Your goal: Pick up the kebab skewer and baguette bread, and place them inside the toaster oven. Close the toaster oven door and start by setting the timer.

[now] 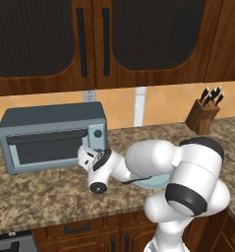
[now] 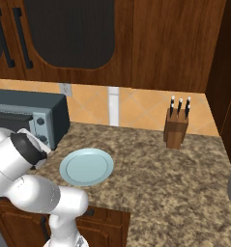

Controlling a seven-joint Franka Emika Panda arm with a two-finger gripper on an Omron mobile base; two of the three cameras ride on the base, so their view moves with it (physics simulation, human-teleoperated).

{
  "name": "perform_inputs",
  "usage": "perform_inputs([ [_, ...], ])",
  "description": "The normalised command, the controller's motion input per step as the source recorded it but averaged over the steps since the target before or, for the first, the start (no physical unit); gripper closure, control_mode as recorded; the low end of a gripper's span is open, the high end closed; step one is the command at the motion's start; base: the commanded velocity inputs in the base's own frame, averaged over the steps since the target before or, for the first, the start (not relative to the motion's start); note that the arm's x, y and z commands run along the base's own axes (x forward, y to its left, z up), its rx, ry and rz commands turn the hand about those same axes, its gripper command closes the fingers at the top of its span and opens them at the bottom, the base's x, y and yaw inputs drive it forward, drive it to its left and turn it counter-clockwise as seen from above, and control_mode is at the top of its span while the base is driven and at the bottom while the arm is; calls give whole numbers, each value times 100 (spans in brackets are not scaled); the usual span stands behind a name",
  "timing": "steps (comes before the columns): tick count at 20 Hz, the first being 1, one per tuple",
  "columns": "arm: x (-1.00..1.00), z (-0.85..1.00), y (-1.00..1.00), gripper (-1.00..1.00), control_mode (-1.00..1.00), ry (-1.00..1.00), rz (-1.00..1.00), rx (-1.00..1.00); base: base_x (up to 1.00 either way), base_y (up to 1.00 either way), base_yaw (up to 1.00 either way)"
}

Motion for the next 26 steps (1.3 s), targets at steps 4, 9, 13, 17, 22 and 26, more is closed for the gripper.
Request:
perform_inputs([
  [4,0,0,0,100,-100,-7,0,22,0,0,0],
  [9,5,0,0,100,-100,-9,0,28,0,0,0],
  [13,31,0,0,100,-100,-8,0,27,0,0,0],
  [17,29,0,0,100,-100,-8,0,29,0,0,0],
  [22,32,0,0,100,-100,-12,0,32,0,0,0],
  [26,46,7,0,100,-100,-14,0,30,0,0,0],
])
